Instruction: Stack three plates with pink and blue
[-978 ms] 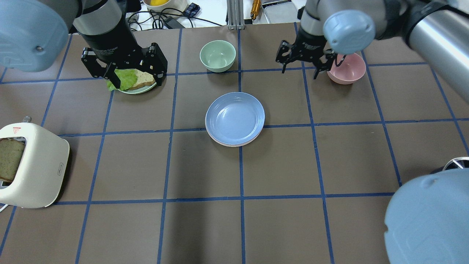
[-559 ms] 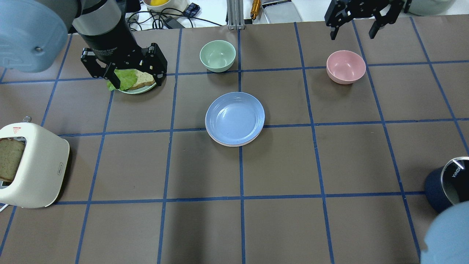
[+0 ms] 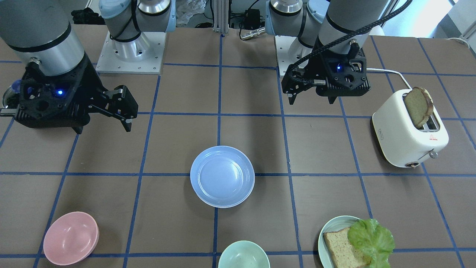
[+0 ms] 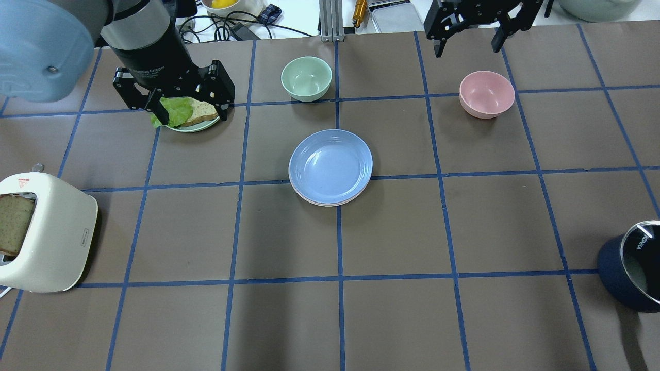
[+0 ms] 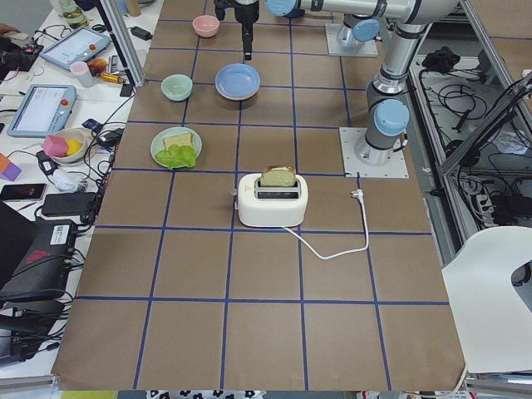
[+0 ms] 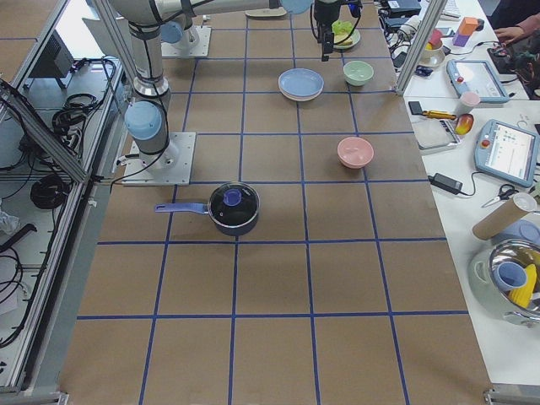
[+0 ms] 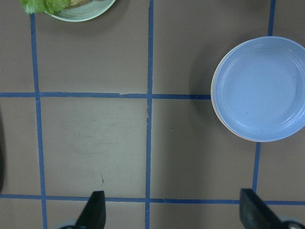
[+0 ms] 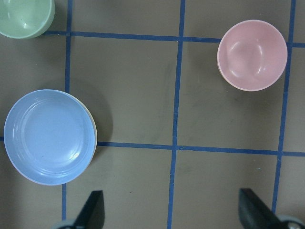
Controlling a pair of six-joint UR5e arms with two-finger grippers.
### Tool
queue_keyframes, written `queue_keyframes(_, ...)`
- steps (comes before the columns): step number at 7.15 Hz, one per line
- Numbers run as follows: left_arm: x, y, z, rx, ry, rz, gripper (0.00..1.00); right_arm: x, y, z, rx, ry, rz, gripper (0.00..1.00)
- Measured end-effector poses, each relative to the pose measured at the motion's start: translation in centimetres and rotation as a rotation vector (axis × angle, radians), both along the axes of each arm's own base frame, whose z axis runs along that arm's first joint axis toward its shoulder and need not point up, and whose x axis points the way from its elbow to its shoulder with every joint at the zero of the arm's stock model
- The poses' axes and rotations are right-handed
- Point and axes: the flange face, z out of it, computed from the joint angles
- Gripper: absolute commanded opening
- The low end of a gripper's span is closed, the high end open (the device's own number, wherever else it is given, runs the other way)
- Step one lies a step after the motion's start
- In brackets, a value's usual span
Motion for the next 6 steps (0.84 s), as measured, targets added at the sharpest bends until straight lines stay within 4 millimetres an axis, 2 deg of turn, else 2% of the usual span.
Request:
queue_keyframes(1,0.0,0.0,0.0,0.0,0.0,0.0,1.0,0.0,0.4,-0.5,0.008,0.001,0.001,1.0)
queue_keyframes(3,0.0,0.0,0.1,-0.003,0.001,0.0,1.0,-0.1,2.4,-1.2,0.005,0.005,0.002,1.0)
queue_keyframes(6,0.0,-0.1,0.2,-0.006,0.002,-0.001,1.0,-1.2,2.5,-1.8,-0.063,0.011,-0.014,1.0)
